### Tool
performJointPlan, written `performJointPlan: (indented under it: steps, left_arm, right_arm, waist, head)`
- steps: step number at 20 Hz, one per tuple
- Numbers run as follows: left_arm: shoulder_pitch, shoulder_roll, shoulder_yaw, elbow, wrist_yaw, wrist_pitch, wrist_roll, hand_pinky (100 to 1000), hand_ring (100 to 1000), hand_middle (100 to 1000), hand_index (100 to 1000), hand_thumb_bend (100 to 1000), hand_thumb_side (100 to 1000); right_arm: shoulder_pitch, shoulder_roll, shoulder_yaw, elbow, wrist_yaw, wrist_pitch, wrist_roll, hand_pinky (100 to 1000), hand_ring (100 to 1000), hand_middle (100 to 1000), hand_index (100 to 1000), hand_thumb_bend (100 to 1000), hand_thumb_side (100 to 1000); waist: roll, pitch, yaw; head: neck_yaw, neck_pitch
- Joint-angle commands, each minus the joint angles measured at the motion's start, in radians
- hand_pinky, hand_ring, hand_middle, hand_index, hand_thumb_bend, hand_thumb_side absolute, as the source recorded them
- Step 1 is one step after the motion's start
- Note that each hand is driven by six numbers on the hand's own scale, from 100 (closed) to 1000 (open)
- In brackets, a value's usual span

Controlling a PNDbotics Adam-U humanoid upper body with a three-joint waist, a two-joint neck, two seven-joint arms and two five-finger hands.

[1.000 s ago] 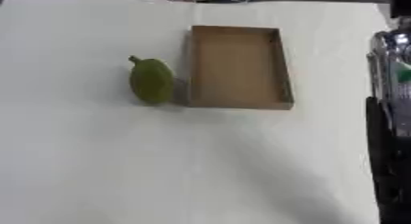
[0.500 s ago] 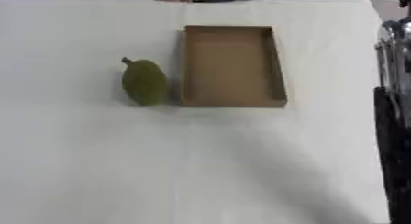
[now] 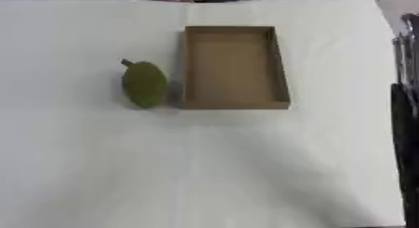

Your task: Pick up objects on the table and place them in the box.

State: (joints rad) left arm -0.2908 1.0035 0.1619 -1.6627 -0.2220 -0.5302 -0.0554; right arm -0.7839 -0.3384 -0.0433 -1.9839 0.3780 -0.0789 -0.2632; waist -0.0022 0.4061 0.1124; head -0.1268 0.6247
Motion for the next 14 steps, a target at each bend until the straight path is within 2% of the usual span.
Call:
performJointPlan:
  steps: [1, 5, 7, 10, 11, 14]
  left_arm:
    - [-0.033, 0.09, -0.061, -0.007, -0.046, -0.012, -0.05, 945, 880, 827, 920, 100, 374]
    - [-0.08, 0.1, -0.164, -0.035, -0.11, -0.002, -0.115, 952, 896, 843, 929, 102, 441]
    - [-0.105, 0.092, -0.205, -0.041, -0.142, 0.009, -0.147, 953, 904, 851, 933, 132, 477]
    - [-0.131, 0.075, -0.245, -0.042, -0.186, 0.023, -0.194, 952, 906, 853, 940, 141, 555]
    - [-0.138, 0.07, -0.252, -0.041, -0.194, 0.029, -0.209, 951, 905, 853, 941, 137, 629]
    - [-0.161, 0.058, -0.273, -0.041, -0.2, 0.048, -0.248, 949, 905, 856, 944, 139, 654]
  right_arm:
    - [-0.021, -0.014, 0.003, -0.016, 0.002, -0.002, 0.008, 675, 315, 586, 729, 100, 546]
    - [-0.021, -0.01, 0.006, -0.016, -0.002, -0.004, 0.013, 675, 314, 586, 728, 100, 546]
    - [-0.02, -0.007, 0.008, -0.016, -0.004, -0.005, 0.014, 675, 314, 586, 728, 100, 546]
    - [-0.018, -0.006, 0.01, -0.016, -0.007, -0.005, 0.016, 675, 313, 586, 728, 100, 546]
    - [-0.018, -0.006, 0.011, -0.016, -0.007, -0.005, 0.017, 675, 313, 585, 728, 100, 546]
    - [-0.014, -0.001, 0.013, -0.016, -0.01, -0.005, 0.02, 675, 312, 585, 728, 100, 546]
  waist:
    - [0.005, -0.025, -0.007]
    - [0.009, -0.026, -0.014]
    - [0.011, -0.027, -0.016]
    - [0.012, -0.028, -0.018]
    - [0.012, -0.028, -0.019]
    - [0.012, -0.029, -0.02]
  head:
    - [0.012, -0.001]
    - [0.022, 0.001]
    - [0.026, 0.001]
    - [0.029, 0.002]
    - [0.03, 0.002]
    - [0.032, 0.004]
